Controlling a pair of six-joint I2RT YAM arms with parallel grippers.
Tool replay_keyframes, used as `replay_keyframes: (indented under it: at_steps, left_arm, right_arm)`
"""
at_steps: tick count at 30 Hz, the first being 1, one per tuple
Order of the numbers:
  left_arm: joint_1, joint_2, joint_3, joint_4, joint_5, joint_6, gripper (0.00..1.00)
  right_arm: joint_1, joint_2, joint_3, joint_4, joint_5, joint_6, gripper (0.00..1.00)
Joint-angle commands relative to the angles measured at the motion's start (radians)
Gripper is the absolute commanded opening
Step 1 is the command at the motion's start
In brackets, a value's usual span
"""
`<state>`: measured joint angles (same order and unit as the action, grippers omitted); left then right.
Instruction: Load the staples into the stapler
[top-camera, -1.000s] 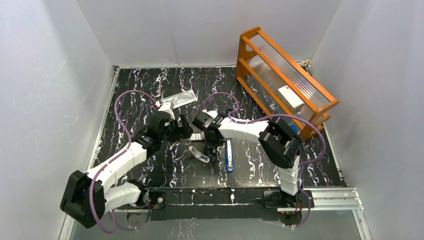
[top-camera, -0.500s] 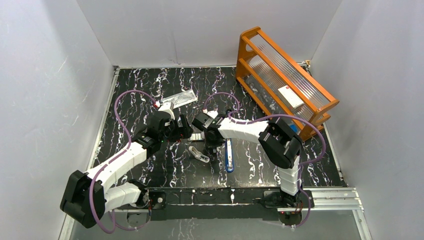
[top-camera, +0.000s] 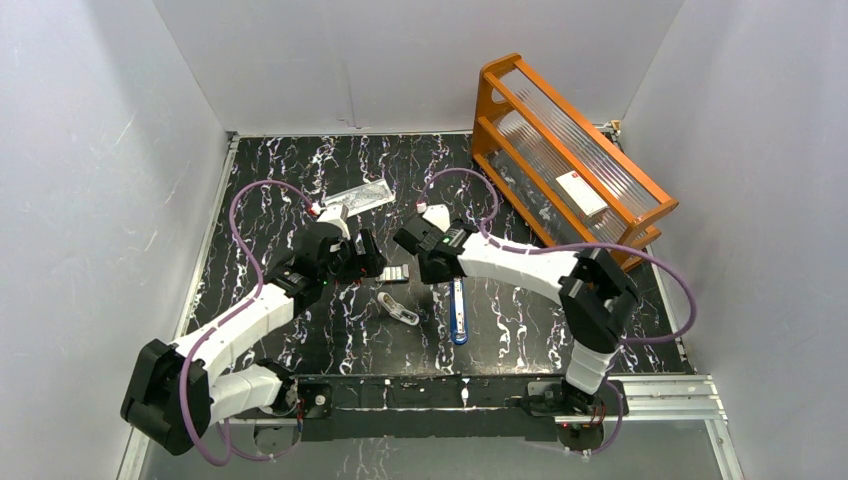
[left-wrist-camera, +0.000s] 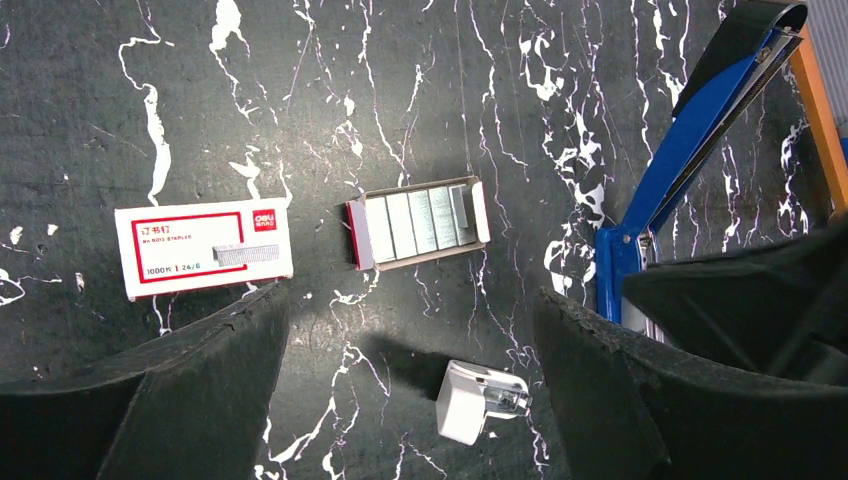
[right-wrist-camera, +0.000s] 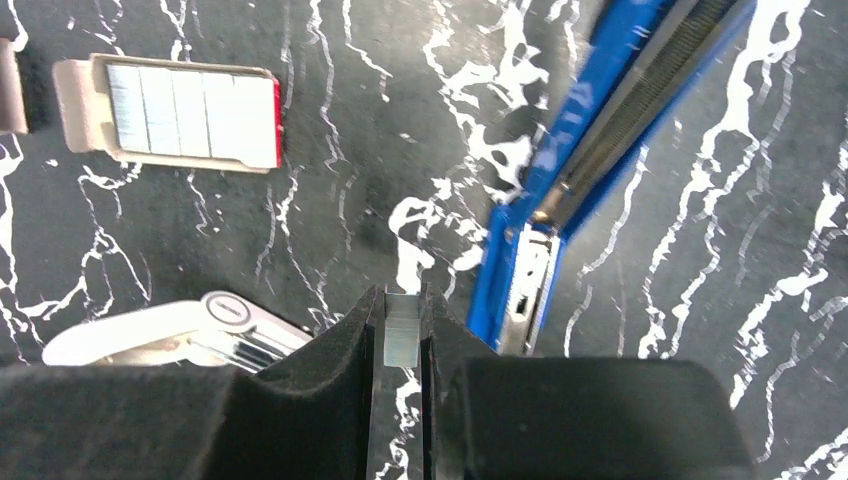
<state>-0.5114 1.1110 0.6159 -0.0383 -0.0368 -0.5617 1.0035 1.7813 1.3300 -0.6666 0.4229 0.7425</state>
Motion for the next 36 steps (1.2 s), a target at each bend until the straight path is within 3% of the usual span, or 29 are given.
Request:
replay_keyframes:
  at_steps: [1,11,36]
  left_arm:
    - [0.002,0.004,0.003,0.009,0.002,-0.001,0.87]
    - [0.002,0.028,0.006,0.017,0.009,-0.001,0.87]
    - [0.002,0.043,0.006,0.016,0.010,-0.001,0.87]
  right_arm:
    - [0.000,-0.096,-0.065,-0.080,0.077,0.066,0.20]
    - [-0.018,-0.216,-0.191,-0.091,0.088,0.133,0.21]
    - [-0.026,-0.185,-0.245,0.002,0.022,0.095,0.21]
